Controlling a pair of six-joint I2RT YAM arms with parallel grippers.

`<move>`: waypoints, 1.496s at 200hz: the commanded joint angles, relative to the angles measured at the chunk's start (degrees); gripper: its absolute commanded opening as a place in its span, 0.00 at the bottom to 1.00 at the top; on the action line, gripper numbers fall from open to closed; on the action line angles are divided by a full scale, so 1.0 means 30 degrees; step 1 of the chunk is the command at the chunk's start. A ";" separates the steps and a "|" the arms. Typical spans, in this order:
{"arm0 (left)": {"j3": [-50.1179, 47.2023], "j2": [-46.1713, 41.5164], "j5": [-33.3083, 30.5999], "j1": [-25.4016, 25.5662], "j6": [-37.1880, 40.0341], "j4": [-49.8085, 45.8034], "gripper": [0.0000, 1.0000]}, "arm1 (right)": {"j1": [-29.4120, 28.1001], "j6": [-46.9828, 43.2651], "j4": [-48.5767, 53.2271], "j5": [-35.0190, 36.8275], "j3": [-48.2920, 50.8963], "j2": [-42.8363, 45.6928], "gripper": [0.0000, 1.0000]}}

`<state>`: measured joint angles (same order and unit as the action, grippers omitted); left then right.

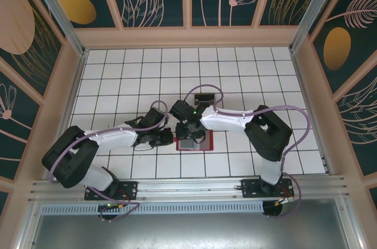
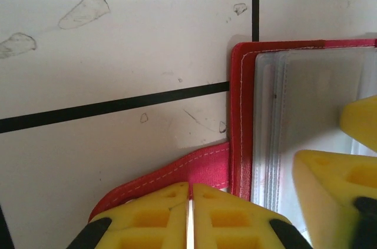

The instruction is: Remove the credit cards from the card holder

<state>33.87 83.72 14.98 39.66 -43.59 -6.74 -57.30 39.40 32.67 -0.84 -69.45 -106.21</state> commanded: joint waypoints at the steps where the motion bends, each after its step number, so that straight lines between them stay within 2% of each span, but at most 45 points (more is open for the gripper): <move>1: -0.0193 -0.0281 -0.0234 0.0070 -0.0227 -0.0359 0.11 | -0.0292 0.0311 0.1392 0.1228 -0.0819 -0.0824 0.51; 41: -0.0296 -0.0336 -0.0314 0.0069 -0.0180 -0.0389 0.12 | -0.0672 0.0308 0.2911 0.2669 -0.1560 -0.1912 0.48; 58: -0.0299 -0.0328 -0.0362 0.0063 -0.0167 -0.0418 0.11 | -0.0789 0.0311 0.3213 0.3023 -0.1726 -0.2070 0.40; 93: -0.0306 -0.0509 -0.0479 0.0074 -0.0221 -0.0561 0.11 | -0.0914 0.0286 0.3350 0.3269 -0.2043 -0.2001 0.19; 129: -0.0211 -0.1207 -0.0998 0.0063 -0.0385 -0.0897 0.11 | -0.0929 0.0102 0.2165 0.2541 -0.2085 -0.1169 0.09; 174: 0.0173 -0.2052 -0.0676 0.0078 -0.0496 -0.0819 0.11 | -0.0765 0.0015 -0.0392 0.0952 -0.1188 0.0205 0.05; 212: 0.0188 -0.1683 -0.0104 0.0081 -0.0537 -0.0623 0.11 | -0.0244 0.0241 -0.2102 0.0639 0.0552 0.1622 0.03; 253: 0.0757 -0.1003 0.0614 0.0091 -0.0538 -0.0272 0.11 | 0.0556 0.0591 -0.4857 -0.1599 0.3083 0.3156 0.02; 277: 0.1508 -0.0373 0.0920 0.0254 -0.0392 -0.0272 0.11 | 0.0887 0.0926 -0.5871 -0.2351 0.4062 0.3720 0.07; 299: 0.2289 0.0500 0.0982 0.0761 -0.0293 -0.0323 0.11 | 0.1076 0.1017 -0.5996 -0.2345 0.4477 0.4156 0.17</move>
<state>37.63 82.70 16.45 40.51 -44.62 -8.56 -54.65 41.10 17.96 -6.24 -57.43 -96.88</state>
